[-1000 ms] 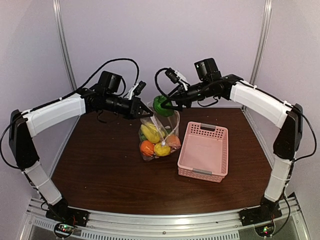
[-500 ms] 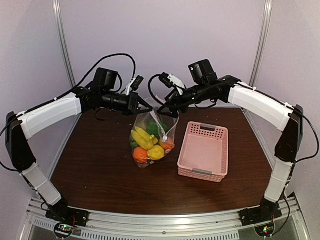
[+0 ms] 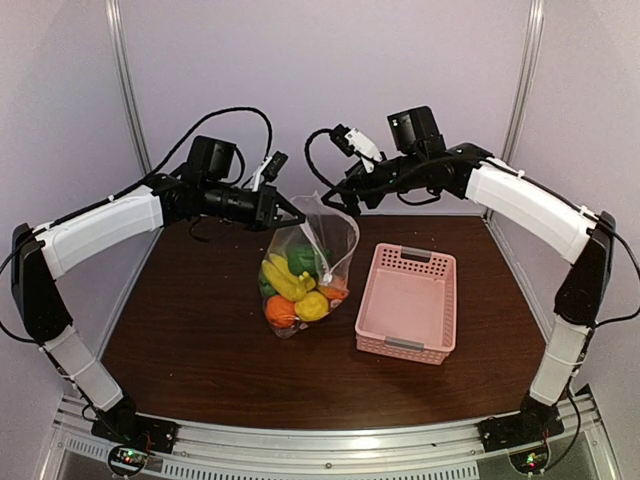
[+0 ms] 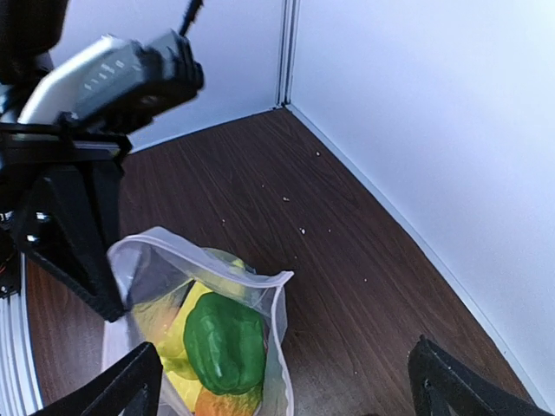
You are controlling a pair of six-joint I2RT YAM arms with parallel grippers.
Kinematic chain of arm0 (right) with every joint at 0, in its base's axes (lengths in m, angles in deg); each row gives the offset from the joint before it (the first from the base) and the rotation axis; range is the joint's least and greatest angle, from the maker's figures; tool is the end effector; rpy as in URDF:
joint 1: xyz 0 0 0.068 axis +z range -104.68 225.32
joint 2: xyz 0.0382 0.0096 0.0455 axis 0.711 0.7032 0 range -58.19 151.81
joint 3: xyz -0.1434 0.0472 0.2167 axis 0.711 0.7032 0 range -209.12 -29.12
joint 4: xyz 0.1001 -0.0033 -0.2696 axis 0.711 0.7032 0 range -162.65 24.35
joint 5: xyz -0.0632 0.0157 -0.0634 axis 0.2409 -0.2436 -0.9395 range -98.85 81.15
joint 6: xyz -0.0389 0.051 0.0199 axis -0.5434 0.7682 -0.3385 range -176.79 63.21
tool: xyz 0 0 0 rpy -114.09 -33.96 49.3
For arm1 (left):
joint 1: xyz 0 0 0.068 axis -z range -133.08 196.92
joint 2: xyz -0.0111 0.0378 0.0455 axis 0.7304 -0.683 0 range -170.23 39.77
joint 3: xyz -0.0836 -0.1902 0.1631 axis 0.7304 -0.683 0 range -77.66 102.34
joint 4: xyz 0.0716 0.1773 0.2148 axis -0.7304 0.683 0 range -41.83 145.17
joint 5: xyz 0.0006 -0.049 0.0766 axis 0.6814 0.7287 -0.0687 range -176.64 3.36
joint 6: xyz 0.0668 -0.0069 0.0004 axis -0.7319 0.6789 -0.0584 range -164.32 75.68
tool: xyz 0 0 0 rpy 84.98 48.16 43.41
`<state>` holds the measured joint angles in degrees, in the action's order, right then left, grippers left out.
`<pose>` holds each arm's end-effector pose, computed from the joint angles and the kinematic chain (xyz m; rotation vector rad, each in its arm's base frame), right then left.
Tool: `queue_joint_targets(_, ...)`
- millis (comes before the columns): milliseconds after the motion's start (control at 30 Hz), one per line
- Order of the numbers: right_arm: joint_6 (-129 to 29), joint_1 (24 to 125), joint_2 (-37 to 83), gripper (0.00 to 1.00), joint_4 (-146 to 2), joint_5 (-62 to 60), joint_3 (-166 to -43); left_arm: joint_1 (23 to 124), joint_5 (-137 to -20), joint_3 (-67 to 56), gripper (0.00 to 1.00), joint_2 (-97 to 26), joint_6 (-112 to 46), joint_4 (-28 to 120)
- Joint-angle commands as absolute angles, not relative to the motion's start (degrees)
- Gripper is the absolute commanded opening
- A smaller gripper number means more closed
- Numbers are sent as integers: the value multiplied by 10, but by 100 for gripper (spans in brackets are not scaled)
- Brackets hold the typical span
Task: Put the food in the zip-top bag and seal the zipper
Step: Pass from the left arm to the right, then pass from the right arm to the left
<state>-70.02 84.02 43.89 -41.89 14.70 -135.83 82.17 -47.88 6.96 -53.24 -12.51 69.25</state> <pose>0.3385 0.2987 0.3905 -1.1308 1.7170 0.6947 0.3178 -0.2656 0.3308 0.5250 2.2175 -1.3741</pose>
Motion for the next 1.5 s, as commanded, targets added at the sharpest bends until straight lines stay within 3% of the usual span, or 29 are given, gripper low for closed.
queue_joint_targets(0,-692,837,499,100,-389,109,-1402,821,-456,77,0,-533,-136,673)
queue_joint_targets(100,-692,837,521,98,-391,105,-1419,821,-457,75,0,-532,-137,676)
queue_joint_targets(167,-680,837,527,90,-408,108,-1419,821,-459,71,0,-531,-139,679)
queue_joint_targets(333,-631,837,577,50,-405,105,-1483,832,-558,57,3,-520,-170,696)
queue_joint_targets(433,-601,834,605,12,-373,115,-1524,859,-689,41,32,-484,-225,693)
queue_joint_targets(500,-560,829,596,2,-386,121,-1508,867,-743,33,44,-466,-250,688)
queue_joint_targets(667,-444,800,542,1,-437,132,-1434,919,-834,-100,50,-381,-313,566)
queue_joint_targets(900,-337,774,493,2,-516,220,-1330,1055,-951,-318,43,-325,-397,325)
queue_joint_targets(1467,-290,763,476,3,-562,257,-1279,1098,-999,-277,45,-490,-538,189)
